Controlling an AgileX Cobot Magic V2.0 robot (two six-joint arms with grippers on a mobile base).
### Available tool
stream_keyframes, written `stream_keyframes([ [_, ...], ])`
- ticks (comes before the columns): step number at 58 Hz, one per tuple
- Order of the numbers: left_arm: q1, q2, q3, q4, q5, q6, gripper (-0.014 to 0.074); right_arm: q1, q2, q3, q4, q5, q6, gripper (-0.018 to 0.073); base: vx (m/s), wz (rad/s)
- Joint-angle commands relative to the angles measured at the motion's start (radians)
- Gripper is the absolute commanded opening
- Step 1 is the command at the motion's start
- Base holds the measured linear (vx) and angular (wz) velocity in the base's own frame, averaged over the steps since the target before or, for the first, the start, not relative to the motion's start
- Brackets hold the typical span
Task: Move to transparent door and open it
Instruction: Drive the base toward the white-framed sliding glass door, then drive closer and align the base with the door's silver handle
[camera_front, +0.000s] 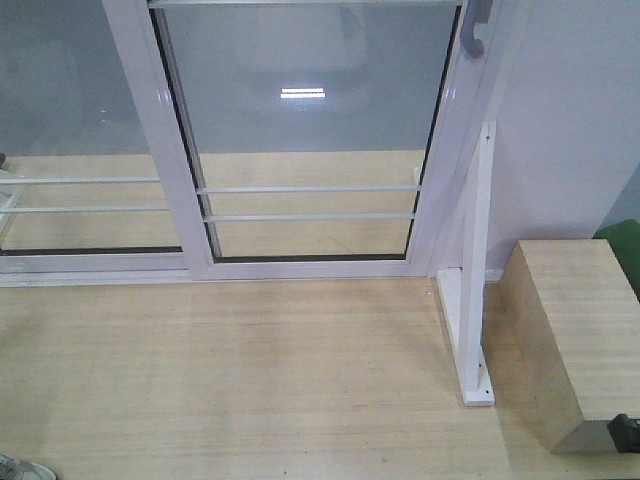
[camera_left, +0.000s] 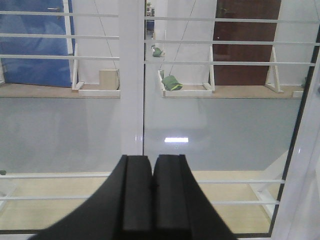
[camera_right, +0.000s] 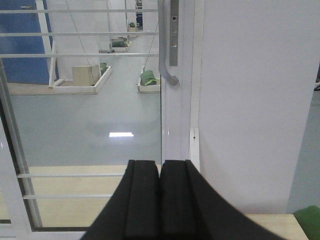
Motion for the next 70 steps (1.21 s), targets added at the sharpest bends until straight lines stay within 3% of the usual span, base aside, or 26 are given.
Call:
stream_keyframes([
  [1,-0.005,-0.013,0.03,-0.009,-0.084,-0.007,-0.0006,-0.003,-0.015,0.014,-0.007,-0.085,-0.006,-0.0005,0.34,0.03],
  [70,-0.005,-0.013,0.03,-0.009,-0.084,-0.007,-0.0006,-0.003,-0.015,0.014,-0.007,-0.085,-0.006,-0.0005,0.23,0.01],
])
